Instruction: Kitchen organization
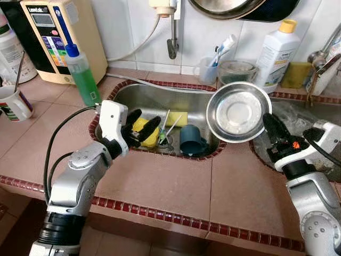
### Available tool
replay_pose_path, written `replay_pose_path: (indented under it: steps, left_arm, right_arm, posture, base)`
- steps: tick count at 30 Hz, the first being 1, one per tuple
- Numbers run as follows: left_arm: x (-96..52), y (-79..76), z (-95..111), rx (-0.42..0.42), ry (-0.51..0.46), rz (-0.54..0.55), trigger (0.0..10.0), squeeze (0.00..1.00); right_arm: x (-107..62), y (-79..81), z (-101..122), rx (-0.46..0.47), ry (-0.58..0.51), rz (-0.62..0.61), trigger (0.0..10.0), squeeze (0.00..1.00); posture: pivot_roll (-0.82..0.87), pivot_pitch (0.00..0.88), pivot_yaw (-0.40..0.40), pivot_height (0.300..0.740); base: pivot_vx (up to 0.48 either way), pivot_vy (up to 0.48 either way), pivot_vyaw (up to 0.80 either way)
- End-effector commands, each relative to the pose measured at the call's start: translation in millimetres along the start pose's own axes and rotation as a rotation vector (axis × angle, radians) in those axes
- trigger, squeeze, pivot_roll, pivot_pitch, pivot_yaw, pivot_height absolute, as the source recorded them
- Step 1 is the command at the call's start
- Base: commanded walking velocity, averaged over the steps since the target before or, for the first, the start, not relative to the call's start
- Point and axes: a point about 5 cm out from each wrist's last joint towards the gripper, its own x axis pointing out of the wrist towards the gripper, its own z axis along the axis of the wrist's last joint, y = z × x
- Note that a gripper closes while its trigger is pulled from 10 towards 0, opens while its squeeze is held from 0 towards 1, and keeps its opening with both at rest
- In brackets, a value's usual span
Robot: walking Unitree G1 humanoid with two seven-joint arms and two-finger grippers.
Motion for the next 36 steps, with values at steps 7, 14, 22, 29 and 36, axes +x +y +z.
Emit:
replay_pose_path:
  steps: [7, 14, 22, 29, 36]
  left_arm:
    - [14.6, 6.4, -6, 0.041, 0.000, 0.144, 10.0, 0.00]
    - [25.6, -2.7, -10, 0.054, -0.028, 0.158, 10.0, 0.00]
    - [31.6, -10.3, -8, 0.052, -0.059, 0.119, 10.0, 0.00]
    - [31.4, -5.0, -9, 0.071, -0.054, 0.121, 10.0, 0.00]
    - [28.4, -9.9, -17, 0.086, -0.035, 0.090, 10.0, 0.00]
  right_arm:
    - [9.4, 16.8, 2, -0.130, -0.071, 0.060, 10.0, 0.86]
    - [13.7, 27.0, 0, -0.148, -0.100, 0.080, 10.0, 0.00]
    - [13.1, 28.8, -1, -0.157, -0.110, 0.079, 10.0, 0.00]
    - [11.9, 24.4, -2, -0.168, -0.106, 0.067, 10.0, 0.00]
    - [7.4, 20.5, -13, -0.163, -0.040, 0.042, 10.0, 0.00]
  posture:
    - [-0.25, 0.037, 0.061, 0.740]
    - [-0.26, 0.032, 0.067, 0.740]
    - [-0.27, 0.032, 0.074, 0.740]
    - [-0.27, 0.021, 0.069, 0.740]
    - [-0.28, 0.017, 0.072, 0.740]
  base:
    - [0.000, 0.000, 0.00]
    - [0.000, 0.000, 0.00]
    - [0.000, 0.000, 0.00]
    - [0.000, 0.000, 0.00]
    - [0.000, 0.000, 0.00]
